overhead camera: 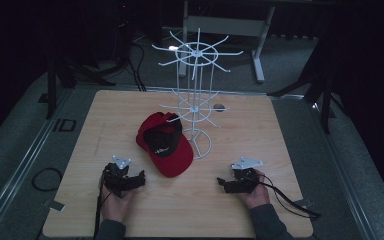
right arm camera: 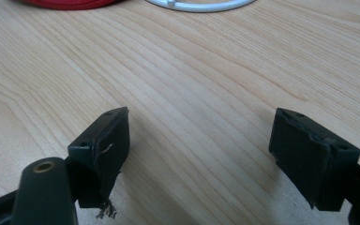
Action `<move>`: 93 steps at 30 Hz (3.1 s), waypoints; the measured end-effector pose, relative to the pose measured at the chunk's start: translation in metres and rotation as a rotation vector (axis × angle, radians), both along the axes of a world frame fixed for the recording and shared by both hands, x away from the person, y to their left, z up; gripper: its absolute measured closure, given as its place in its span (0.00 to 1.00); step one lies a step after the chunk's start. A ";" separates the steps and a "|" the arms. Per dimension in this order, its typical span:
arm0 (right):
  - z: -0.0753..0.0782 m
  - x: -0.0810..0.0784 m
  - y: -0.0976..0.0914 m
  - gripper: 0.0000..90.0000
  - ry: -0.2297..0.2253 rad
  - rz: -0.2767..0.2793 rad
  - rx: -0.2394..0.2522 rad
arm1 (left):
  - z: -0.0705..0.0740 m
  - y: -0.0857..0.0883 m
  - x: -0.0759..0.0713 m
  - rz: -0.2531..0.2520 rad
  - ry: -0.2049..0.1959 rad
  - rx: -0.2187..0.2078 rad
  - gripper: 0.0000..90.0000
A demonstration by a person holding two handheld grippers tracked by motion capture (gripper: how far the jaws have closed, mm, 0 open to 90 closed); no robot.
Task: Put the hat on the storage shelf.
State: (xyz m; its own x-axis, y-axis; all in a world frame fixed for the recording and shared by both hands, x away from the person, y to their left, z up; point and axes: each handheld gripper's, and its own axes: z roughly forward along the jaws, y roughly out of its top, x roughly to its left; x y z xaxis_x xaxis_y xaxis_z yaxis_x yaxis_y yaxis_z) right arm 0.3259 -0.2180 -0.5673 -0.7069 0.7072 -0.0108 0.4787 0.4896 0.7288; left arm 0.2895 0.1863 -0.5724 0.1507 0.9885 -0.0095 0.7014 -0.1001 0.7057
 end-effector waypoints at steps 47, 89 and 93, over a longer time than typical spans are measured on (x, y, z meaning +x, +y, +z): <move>0.000 0.000 0.000 0.22 0.000 0.005 -0.001 | 0.060 0.009 -0.015 -0.225 -0.025 -0.160 0.55; 0.000 0.001 0.000 0.22 0.000 0.006 -0.001 | 0.035 -0.065 0.021 -0.300 0.113 -0.319 0.54; 0.000 0.001 0.000 0.22 0.000 0.006 -0.001 | 0.030 -0.066 0.026 -0.292 0.122 -0.332 0.59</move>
